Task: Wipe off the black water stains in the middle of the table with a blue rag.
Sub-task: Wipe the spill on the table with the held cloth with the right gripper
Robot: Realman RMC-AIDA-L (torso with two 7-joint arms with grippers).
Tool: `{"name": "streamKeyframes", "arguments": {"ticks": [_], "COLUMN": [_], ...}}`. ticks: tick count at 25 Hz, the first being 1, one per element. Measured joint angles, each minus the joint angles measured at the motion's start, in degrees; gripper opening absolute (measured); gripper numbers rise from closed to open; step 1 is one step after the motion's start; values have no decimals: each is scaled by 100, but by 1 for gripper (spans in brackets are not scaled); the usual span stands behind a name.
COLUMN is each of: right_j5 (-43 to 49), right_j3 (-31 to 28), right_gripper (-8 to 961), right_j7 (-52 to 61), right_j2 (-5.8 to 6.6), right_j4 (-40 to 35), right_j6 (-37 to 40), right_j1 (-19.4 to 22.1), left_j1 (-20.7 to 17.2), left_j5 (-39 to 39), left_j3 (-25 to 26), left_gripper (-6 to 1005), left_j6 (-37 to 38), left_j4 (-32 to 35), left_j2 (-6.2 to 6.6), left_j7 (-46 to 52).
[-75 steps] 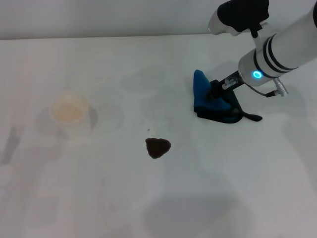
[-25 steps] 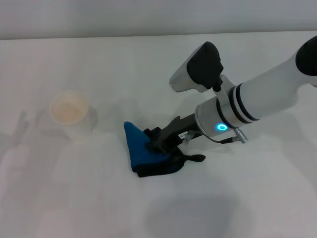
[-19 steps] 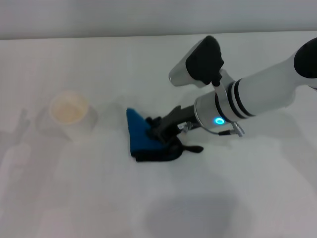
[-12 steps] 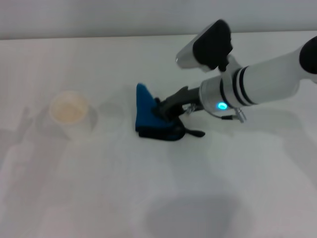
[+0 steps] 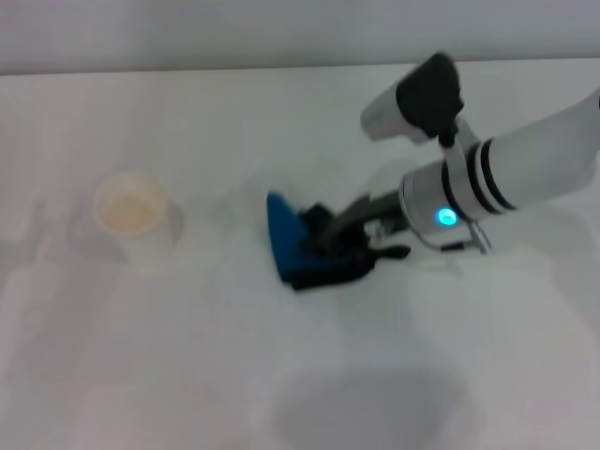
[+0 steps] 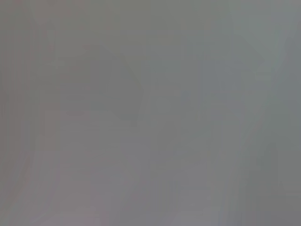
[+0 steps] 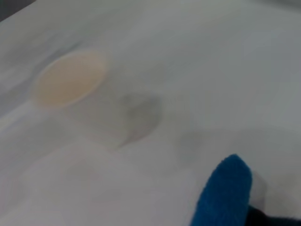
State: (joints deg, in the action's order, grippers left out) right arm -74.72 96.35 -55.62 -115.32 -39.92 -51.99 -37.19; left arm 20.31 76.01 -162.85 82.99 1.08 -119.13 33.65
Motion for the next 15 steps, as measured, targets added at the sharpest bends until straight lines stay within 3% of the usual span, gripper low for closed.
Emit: {"name": "streamKeyframes", "arguments": {"ticks": [4,7,15], "right_j5": [16,10,-14], "right_j3": [-7,-12,-316], "right_gripper": [76,77,77], "right_j7": [-110,-114,-103], "right_j2": [-1,-18,-15], "right_j4": [6,36,101], "right_j6": [-913,-1164,-93], "right_j1": [26,45,72], "left_j1": [2,8,-38], "left_j5": [160,164,128], "left_j3": [0,0,0], "left_gripper": [878,878,876], "left_j6": [-1,-3,-1], "left_j4": [72,68,72], "left_j2": [8,20,4], "left_j7": [0,3,9]}}
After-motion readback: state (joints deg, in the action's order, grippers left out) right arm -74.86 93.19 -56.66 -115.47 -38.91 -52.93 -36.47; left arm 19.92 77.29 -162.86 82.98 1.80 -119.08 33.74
